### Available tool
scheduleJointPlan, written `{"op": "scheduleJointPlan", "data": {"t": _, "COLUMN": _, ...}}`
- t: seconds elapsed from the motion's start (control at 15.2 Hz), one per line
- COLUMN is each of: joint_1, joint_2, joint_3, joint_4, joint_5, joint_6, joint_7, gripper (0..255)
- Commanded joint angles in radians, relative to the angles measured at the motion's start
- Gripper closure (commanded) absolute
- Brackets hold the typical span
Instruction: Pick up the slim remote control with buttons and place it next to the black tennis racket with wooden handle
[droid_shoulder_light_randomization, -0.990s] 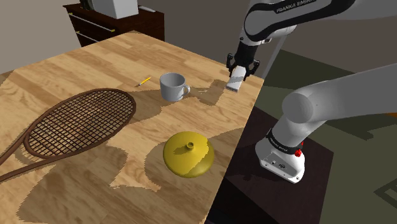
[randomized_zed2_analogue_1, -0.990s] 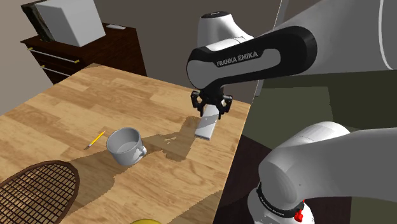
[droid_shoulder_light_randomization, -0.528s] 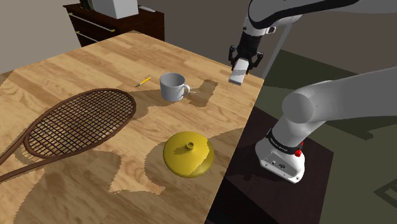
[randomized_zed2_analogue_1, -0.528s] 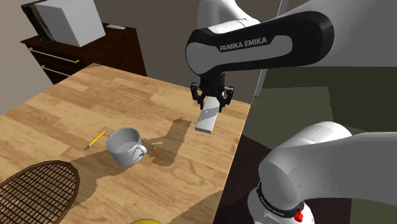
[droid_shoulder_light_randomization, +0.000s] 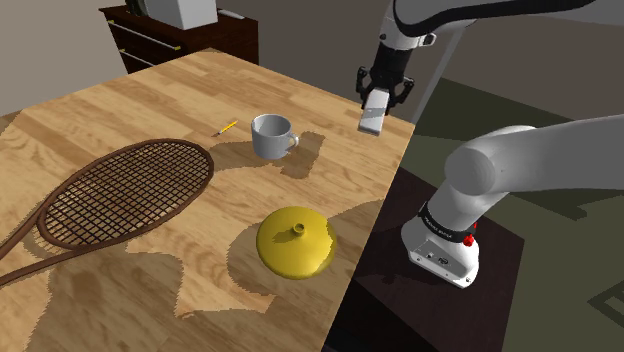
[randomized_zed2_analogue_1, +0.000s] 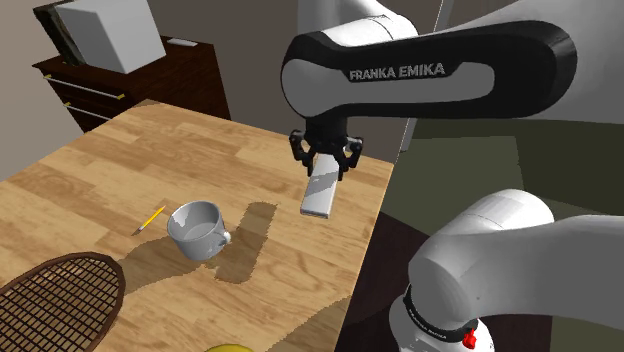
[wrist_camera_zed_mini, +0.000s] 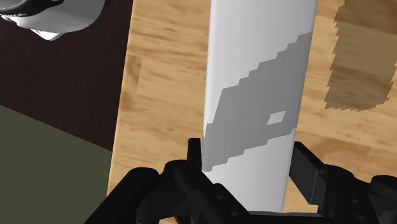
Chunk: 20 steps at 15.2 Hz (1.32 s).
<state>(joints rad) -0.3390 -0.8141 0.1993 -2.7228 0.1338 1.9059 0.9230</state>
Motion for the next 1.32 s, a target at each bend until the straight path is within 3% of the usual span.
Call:
{"op": "scheduleJointPlan", "data": {"t": 0.0, "joint_1": 0.033, "joint_2": -0.033, "joint_3": 0.038, "joint_4": -0.013, "joint_5": 0.035, "joint_6": -0.018, "joint_7": 0.046, "gripper": 255}}
{"op": "scheduleJointPlan", "data": {"t": 0.73, "joint_1": 0.216, "joint_2": -0.102, "joint_3": 0.287, "joint_4": 0.011, "joint_5": 0.245, "joint_6": -0.085, "joint_7": 0.332, "gripper": 255}}
{"op": "scheduleJointPlan", "data": {"t": 1.25, "joint_1": 0.282, "joint_2": -0.032, "joint_3": 0.484, "joint_4": 0.123, "joint_5": 0.368, "joint_6": -0.081, "joint_7": 0.538, "gripper": 255}}
